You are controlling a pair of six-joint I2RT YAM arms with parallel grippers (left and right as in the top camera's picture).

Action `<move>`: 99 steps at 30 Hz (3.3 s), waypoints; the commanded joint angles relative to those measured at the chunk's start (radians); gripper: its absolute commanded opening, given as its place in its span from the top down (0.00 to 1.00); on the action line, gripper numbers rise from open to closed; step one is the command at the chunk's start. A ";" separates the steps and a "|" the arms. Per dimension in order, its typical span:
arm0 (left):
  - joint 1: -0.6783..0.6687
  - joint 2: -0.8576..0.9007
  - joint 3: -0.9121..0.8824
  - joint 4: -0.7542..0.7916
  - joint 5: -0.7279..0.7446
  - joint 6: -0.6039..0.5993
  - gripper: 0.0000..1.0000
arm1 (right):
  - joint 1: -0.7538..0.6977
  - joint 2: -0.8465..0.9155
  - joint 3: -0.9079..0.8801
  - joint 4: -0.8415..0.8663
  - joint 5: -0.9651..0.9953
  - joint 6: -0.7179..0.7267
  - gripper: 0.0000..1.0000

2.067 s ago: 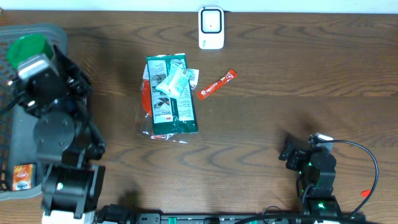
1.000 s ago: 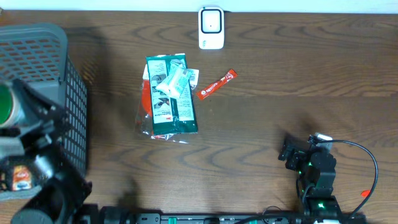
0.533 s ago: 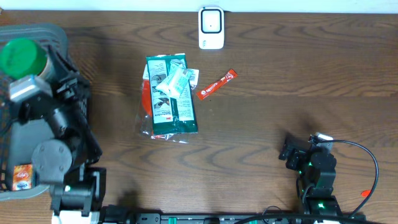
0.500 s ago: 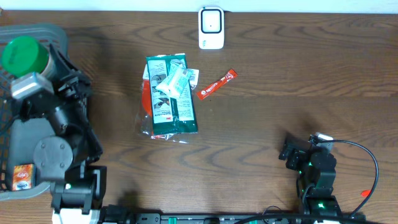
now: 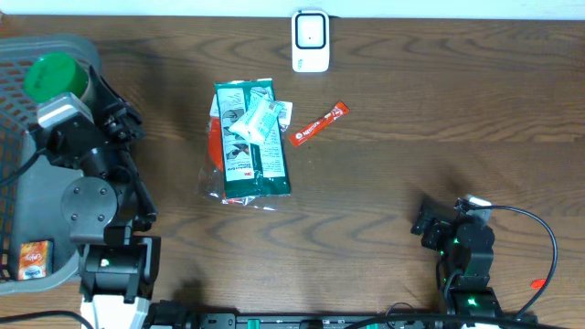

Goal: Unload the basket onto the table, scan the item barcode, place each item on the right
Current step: 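Carry the jar over the basket rim toward the table, then lower the jar onto the table left of the gloves bag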

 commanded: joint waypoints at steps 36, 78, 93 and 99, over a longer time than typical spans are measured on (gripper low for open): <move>0.004 0.247 -0.331 0.317 0.118 -0.074 0.86 | 0.002 0.001 -0.002 0.002 0.045 -0.011 0.01; 0.004 1.086 -0.415 1.109 0.114 -0.106 0.85 | 0.002 0.034 -0.002 -0.018 0.132 -0.089 0.01; 0.004 1.302 -0.310 1.113 0.114 -0.107 0.85 | 0.002 0.081 -0.002 -0.001 0.164 -0.089 0.01; 0.004 1.308 -0.310 1.101 0.114 -0.106 0.85 | 0.002 0.081 -0.002 0.005 0.164 -0.089 0.01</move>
